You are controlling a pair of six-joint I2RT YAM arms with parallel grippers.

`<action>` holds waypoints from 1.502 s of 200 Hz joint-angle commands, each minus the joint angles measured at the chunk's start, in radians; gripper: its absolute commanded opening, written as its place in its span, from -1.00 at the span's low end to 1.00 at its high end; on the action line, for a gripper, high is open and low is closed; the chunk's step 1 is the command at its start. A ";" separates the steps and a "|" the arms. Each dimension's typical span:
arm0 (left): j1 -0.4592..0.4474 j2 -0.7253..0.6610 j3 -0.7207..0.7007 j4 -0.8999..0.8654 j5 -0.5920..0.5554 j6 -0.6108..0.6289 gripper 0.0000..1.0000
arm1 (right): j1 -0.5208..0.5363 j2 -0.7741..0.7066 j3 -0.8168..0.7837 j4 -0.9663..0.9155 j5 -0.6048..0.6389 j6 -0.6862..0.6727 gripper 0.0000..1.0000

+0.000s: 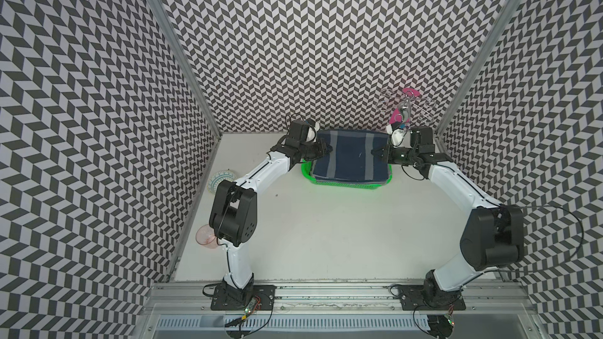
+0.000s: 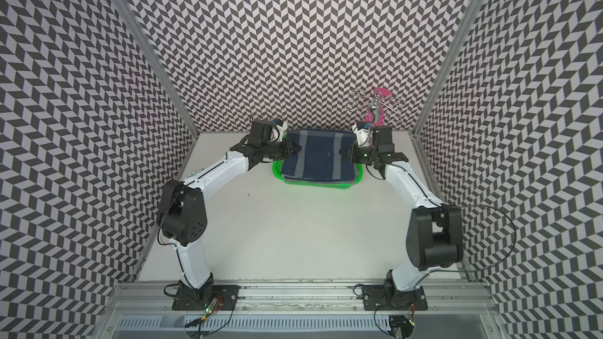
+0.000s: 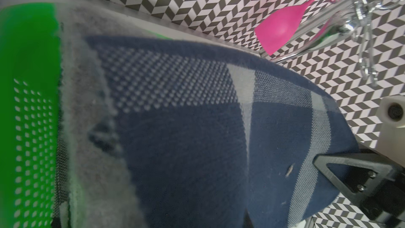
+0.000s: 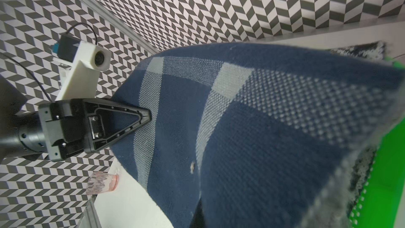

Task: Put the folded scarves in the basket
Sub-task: Place the scarf in the basket.

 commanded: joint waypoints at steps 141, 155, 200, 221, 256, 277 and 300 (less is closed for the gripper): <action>0.042 0.171 0.096 0.046 -0.067 0.080 -0.97 | -0.011 0.186 0.027 0.078 0.200 -0.055 -0.87; 0.043 0.176 0.092 0.053 -0.074 0.075 -0.94 | -0.011 0.189 0.035 0.076 0.212 -0.056 -0.79; 0.043 0.201 0.091 0.033 -0.107 0.079 -0.87 | -0.012 0.209 0.034 0.074 0.260 -0.051 -0.57; 0.047 0.203 0.087 0.044 -0.117 0.084 -0.83 | -0.011 0.223 0.041 0.065 0.259 -0.063 -0.43; 0.047 0.210 0.095 0.018 -0.133 0.076 -0.58 | -0.011 0.209 0.041 0.057 0.274 -0.061 -0.21; 0.047 0.193 0.088 0.023 -0.138 0.081 -0.44 | -0.011 0.184 0.040 0.061 0.280 -0.057 -0.11; 0.047 0.168 0.089 0.018 -0.148 0.087 -0.37 | -0.012 0.163 0.046 0.047 0.304 -0.062 -0.05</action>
